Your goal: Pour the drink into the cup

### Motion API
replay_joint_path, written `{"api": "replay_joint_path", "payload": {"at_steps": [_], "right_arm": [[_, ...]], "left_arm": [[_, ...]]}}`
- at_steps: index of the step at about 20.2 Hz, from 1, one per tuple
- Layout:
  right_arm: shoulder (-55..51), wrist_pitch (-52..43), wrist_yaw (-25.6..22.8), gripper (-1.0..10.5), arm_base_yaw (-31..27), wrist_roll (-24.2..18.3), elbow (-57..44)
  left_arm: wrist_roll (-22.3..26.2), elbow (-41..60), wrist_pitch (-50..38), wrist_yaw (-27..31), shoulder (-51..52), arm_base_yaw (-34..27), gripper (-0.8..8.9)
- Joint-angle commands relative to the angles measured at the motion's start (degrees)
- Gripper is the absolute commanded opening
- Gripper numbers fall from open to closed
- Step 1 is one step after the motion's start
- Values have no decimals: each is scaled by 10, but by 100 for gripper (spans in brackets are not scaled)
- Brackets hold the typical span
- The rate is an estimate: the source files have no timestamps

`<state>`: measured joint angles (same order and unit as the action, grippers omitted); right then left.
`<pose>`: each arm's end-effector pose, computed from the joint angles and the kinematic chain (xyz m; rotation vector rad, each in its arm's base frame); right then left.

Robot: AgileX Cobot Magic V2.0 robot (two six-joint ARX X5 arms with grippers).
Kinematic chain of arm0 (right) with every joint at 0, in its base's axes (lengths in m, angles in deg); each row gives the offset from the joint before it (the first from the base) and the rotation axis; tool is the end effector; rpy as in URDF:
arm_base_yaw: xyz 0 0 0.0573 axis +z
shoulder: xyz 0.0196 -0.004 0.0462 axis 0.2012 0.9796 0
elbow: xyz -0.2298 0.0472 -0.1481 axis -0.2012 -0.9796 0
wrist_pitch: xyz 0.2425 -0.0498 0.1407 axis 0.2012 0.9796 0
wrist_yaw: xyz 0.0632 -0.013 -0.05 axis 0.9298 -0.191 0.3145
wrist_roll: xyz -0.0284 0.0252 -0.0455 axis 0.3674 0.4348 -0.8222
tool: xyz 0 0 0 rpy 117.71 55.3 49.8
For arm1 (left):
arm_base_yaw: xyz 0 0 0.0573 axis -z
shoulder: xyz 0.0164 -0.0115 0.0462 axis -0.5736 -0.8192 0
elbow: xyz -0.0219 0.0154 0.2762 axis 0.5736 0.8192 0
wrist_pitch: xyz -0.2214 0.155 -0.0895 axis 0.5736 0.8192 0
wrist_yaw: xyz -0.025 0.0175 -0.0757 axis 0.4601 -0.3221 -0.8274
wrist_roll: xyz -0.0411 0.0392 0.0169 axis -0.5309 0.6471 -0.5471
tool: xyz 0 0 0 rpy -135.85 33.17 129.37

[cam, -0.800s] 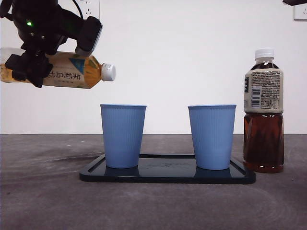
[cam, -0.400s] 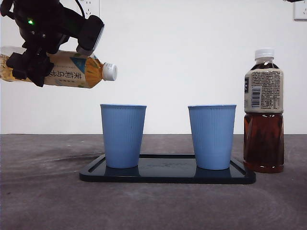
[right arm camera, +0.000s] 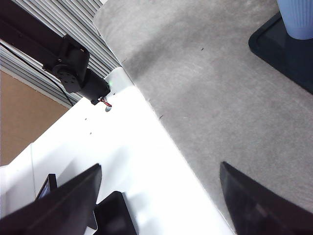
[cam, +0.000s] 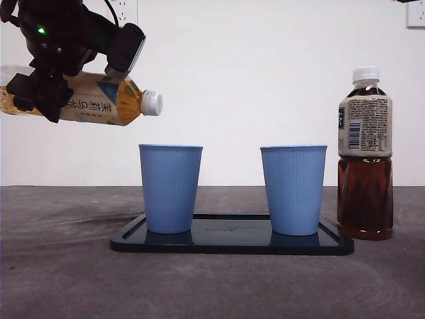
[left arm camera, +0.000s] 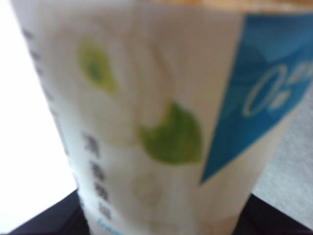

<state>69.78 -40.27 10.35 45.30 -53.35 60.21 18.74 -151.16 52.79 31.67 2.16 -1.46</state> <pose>0.1032 0.0984 0.3067 0.1572 0.8483 1.1793 0.2908 -0.1607 0.2698 1.7004 0.6828 -0.2361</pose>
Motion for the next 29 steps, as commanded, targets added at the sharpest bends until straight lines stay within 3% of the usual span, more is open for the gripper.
{"api": "replay_joint_path", "payload": {"at_steps": [1, 9, 12, 18, 25, 29], "right_arm": [[2, -3, 2, 377, 4, -7, 10], [2, -3, 2, 377, 4, -7, 10], [2, -3, 2, 377, 4, -7, 10], [2, -3, 1, 377, 4, -7, 10], [2, -2, 1, 377, 4, -6, 10], [2, -2, -2, 377, 4, -4, 10]], "left_arm": [[1, -22, -14, 10, -2, 6, 203], [-7, -22, -14, 9, -2, 6, 203], [-52, -22, -17, 9, -1, 6, 203], [-256, -22, -16, -64, 21, -3, 203], [-537, -21, -13, -231, 73, -49, 203], [-647, -16, -24, -325, 90, -89, 205]]}}
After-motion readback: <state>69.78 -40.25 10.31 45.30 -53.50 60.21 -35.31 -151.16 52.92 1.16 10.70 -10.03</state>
